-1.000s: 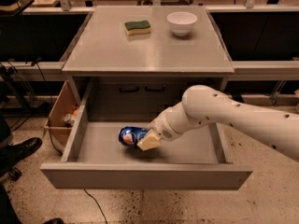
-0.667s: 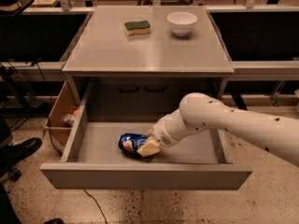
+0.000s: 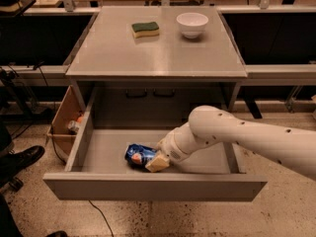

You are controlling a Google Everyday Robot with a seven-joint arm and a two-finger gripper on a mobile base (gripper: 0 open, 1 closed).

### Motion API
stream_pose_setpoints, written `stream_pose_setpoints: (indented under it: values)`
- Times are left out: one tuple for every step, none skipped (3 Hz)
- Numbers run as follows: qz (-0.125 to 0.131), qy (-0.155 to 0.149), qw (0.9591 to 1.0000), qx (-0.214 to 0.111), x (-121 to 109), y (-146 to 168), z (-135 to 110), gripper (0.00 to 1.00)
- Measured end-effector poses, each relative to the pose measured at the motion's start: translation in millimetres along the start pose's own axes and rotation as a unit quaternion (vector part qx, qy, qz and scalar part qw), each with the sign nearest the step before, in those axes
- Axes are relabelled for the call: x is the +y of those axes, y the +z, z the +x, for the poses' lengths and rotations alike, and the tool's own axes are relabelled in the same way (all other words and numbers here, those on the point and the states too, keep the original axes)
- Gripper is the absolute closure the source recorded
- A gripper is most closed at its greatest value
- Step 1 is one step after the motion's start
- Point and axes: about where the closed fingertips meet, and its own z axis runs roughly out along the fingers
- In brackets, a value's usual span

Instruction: Place pepsi can into top drawer

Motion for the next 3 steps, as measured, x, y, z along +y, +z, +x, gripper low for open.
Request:
stream_pose_setpoints:
  values:
    - [0.000,0.000,1.0000,0.000,0,-1,-1,0.50]
    - [0.011,-0.004,0.9999,-0.003,-14,-10,-17,0.19]
    - [0.020,-0.006,0.9998,-0.002,-26,-18,-31,0.00]
